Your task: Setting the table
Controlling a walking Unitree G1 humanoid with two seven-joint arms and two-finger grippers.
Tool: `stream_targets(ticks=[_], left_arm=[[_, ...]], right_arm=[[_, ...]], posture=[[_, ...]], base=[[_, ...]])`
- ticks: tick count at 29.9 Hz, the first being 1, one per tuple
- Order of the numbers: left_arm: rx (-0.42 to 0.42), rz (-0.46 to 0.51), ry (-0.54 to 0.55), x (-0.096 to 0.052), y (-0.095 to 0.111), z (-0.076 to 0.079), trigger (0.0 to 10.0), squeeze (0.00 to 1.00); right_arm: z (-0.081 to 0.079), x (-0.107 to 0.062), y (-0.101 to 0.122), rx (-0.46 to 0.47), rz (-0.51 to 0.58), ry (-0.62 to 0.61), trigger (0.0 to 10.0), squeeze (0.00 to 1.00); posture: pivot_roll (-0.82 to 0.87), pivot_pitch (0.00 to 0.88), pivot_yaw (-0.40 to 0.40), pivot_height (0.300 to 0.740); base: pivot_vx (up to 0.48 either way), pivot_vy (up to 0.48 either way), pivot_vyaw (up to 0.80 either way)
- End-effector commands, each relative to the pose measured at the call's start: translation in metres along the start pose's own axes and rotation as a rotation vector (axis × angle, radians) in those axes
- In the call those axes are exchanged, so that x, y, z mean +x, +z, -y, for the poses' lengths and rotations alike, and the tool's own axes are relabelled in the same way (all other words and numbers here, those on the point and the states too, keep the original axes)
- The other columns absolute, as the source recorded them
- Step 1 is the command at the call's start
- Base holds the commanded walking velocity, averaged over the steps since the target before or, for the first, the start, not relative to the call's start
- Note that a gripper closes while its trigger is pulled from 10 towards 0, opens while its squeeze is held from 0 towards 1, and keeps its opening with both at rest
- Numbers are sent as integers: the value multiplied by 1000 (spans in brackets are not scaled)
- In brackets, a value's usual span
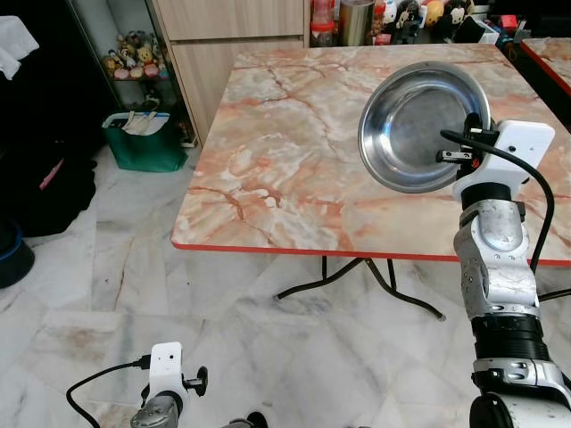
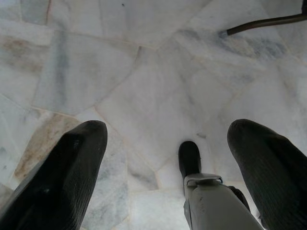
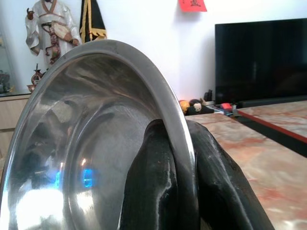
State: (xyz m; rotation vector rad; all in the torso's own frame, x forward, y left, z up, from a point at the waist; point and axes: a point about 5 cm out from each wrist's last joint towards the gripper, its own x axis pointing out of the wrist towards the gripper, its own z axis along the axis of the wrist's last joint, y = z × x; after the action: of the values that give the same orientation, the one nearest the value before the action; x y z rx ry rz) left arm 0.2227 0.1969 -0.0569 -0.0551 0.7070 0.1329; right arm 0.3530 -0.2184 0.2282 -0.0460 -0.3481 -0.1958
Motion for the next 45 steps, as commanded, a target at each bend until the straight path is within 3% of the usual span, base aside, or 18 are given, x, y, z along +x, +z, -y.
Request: stream_targets(ticks=[1,37,44,45], left_arm=[[3,-29,13,-2,-6,-5,10000,0],[-2,-17,18,-1,-4,-5,10000,0],[0,-18,22,-1,-4,-5,10000,0],[0,-17,21,-1,-4,-4,10000,0]], right_arm=[[-2,2,5,6,21,7,10000,0],[-4,1,4,10,13,18,10000,0],[-7,-2,5,10,8,41,10000,0],[-5,-3,5,42,-10,39,10000,0]], posture=[[-83,132,65,740],[-81,157,65,740],[-85,158,64,740],[-85,160,64,740]], base=[[274,0,0],[302,0,0],[34,0,0],[0,0,0]])
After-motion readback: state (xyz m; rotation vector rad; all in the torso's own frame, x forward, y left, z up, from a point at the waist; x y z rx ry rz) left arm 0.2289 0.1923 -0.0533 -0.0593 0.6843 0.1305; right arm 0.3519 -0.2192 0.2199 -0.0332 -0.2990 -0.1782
